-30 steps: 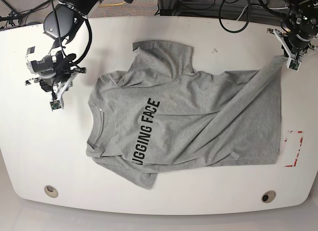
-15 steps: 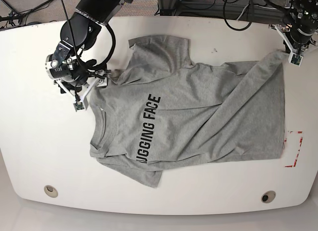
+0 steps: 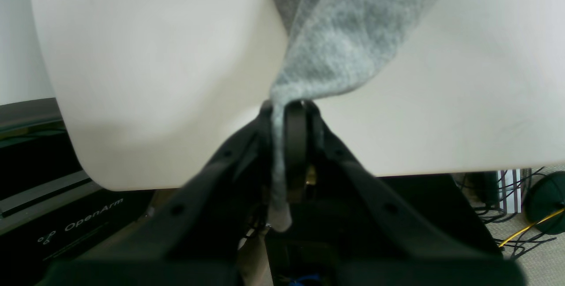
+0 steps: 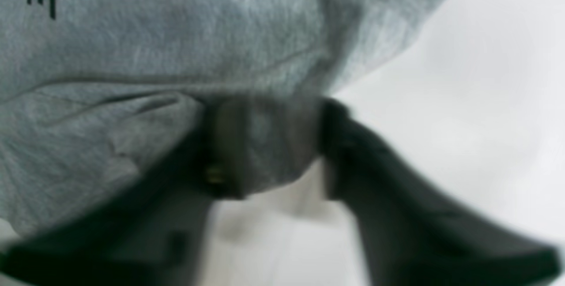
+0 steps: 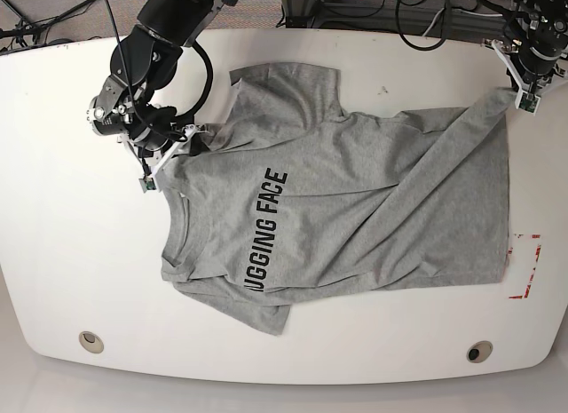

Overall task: Fold the T-shirt properly
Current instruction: 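Drag the shirt's collar edge with both grippers to spread it flat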

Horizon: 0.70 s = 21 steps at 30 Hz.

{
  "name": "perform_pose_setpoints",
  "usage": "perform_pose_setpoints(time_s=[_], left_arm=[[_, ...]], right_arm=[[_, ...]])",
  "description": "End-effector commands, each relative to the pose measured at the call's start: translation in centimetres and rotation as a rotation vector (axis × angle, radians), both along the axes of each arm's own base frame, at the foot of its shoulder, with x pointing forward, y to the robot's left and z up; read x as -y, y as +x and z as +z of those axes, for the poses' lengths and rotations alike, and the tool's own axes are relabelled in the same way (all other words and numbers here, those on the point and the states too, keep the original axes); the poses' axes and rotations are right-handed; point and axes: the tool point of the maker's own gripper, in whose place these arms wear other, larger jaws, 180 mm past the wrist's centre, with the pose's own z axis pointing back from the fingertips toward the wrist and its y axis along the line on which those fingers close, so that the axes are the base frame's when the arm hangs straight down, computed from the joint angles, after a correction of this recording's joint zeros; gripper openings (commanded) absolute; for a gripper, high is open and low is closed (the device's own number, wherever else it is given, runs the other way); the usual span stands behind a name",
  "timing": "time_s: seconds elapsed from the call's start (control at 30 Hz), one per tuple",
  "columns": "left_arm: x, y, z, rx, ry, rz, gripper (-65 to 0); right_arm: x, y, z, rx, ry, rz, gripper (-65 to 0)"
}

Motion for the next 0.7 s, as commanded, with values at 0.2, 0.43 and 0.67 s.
perform_pose_setpoints(time_s=[0.2, 0.43, 0.67], left_arm=[[-0.4, 0.6, 0.9, 0.025, 0.023, -0.017, -65.0], [-0.9, 0.3, 1.1, 0.017, 0.038, -0.016, -65.0], [-2.5, -0.6, 1.8, 0.013, 0.069, 0.019, -65.0]], right_arm=[[1.4, -1.4, 1.8, 0.054, -0.065, -0.017, -65.0], [4.1, -6.5, 2.6, -0.024, -0.210, -0.008, -65.0], [6.8, -11.1, 2.0, -0.102, -0.264, -0.057, -65.0]])
